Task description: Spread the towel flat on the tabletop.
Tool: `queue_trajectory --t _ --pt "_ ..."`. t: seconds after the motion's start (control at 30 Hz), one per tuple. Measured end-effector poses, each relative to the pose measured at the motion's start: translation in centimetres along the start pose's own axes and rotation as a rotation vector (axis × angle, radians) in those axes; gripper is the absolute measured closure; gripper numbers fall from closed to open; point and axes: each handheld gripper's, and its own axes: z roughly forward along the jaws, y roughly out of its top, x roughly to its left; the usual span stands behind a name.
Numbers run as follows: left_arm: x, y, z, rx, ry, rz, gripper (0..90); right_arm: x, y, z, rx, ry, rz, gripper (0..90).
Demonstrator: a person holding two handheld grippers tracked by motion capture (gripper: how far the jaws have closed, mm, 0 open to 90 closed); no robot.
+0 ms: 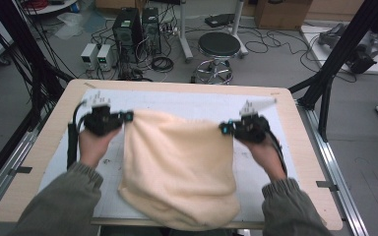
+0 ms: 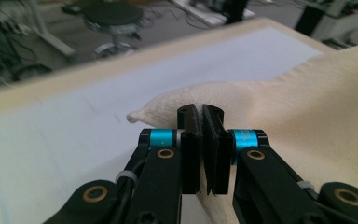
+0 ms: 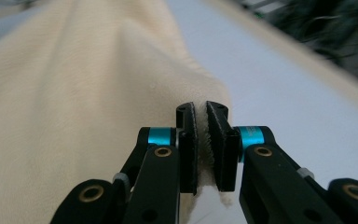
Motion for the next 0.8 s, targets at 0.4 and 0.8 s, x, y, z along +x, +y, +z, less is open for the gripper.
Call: queue_trajectory --t 0.4,0.8 --pt "-0.1 -2.5 0.8 0.026 -0.025 -0.001 56.8 -0.9 0.5 0.9 0.017 -0.053 0.046 50.7" --pt "-4.7 -10.9 -5.4 0.017 -0.163 0.082 48.1 6.3 -6.0 -2.2 0.043 0.043 -0.035 45.2"
